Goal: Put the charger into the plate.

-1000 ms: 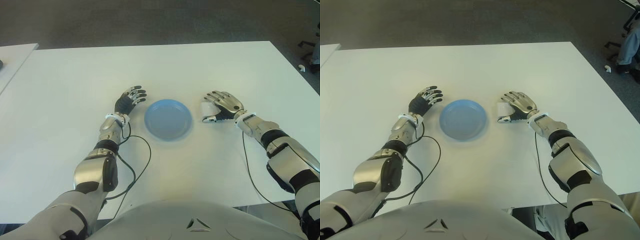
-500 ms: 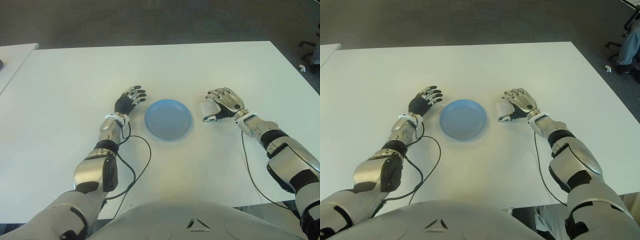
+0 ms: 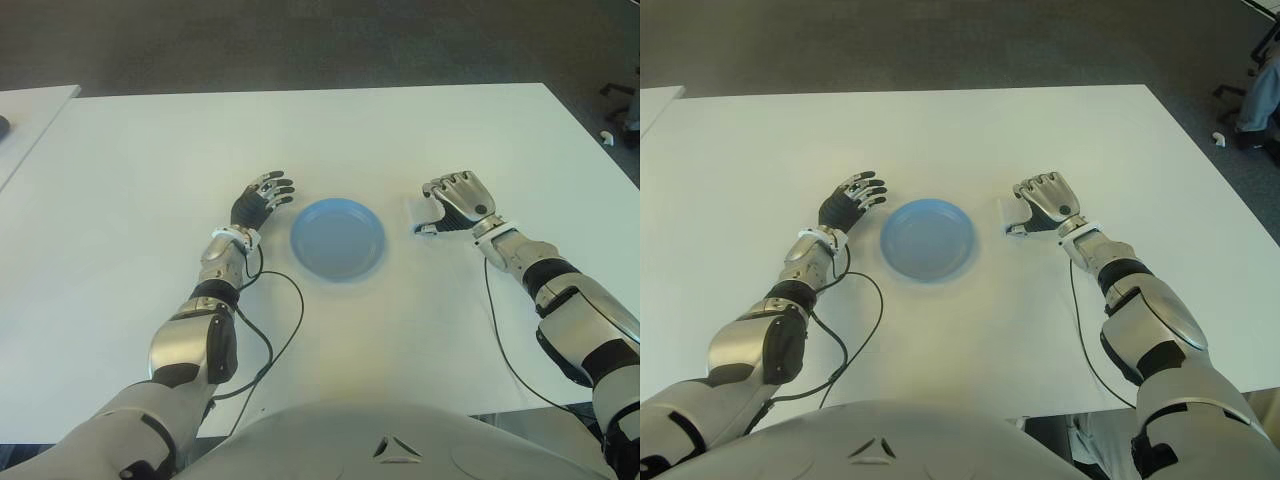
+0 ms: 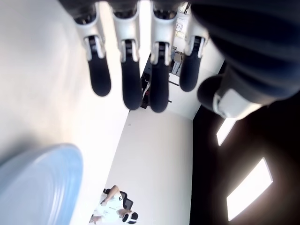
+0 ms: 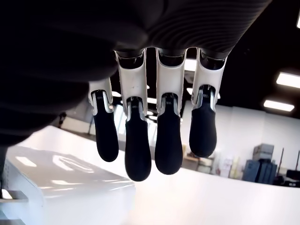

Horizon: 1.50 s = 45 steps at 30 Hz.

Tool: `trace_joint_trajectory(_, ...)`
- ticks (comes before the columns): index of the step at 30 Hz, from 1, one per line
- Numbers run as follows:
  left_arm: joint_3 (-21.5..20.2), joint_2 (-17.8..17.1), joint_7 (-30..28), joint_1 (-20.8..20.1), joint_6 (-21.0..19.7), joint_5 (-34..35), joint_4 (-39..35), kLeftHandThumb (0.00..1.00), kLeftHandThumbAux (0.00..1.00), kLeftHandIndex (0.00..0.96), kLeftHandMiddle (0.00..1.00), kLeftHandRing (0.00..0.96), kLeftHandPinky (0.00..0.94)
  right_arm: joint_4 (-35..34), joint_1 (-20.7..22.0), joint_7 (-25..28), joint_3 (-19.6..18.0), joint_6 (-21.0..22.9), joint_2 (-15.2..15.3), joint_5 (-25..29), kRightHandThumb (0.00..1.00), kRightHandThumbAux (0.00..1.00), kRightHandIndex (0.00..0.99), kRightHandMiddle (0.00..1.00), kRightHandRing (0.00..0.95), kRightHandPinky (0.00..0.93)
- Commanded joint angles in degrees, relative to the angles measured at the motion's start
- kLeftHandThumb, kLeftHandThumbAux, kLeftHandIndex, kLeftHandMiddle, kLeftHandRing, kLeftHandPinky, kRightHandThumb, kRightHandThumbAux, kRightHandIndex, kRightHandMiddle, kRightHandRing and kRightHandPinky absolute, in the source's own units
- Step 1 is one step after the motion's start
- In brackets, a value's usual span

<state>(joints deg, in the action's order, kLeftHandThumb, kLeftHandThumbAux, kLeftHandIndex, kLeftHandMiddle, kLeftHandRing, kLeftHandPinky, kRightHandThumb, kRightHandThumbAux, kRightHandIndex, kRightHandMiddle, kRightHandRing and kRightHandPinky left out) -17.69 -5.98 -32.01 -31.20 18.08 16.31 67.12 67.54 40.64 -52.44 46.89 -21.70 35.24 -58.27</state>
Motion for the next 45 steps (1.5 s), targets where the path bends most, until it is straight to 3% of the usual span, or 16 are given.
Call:
trace_joint_trajectory(1,0.03,0.59,0.65,1.43,-1.13,-0.44,1.52,0.0,0.543,0.292,0.375,0.356,0.345,-1.2,0.46,1.65,1.16,-0.02,2.64,-2.46,0.729,0.708,0.44,0.859,0.851,0.872)
trace_joint_trajectory(9,-0.07,0.78,0.86,1.27,-1.09,-0.35,1.55,0.0,0.542,0.291,0.373,0.355,0.34,-2.22,0.92,3.28,1.56,-1.47,3.95,-3.72,0.726,0.71,0.44,0.866,0.859,0.873)
trace_joint_trajectory(24,-0.34,1.14,1.33,0.79,-1.48,-0.27,1.99,0.0,0.528,0.298,0.378,0.36,0.344,-3.04,1.68,8.03,-1.74,-6.13,4.53,-1.04,0.722,0.71,0.44,0.861,0.846,0.856)
trace_joint_trajectory(45,-0.66,1.51,1.84,0.38,-2.4,-0.04,2.27,0.0,0.525,0.289,0.379,0.36,0.343,-3.36,1.48,9.43,-6.05,-10.49,4.08,1.83,0.719,0.711,0.439,0.852,0.839,0.834)
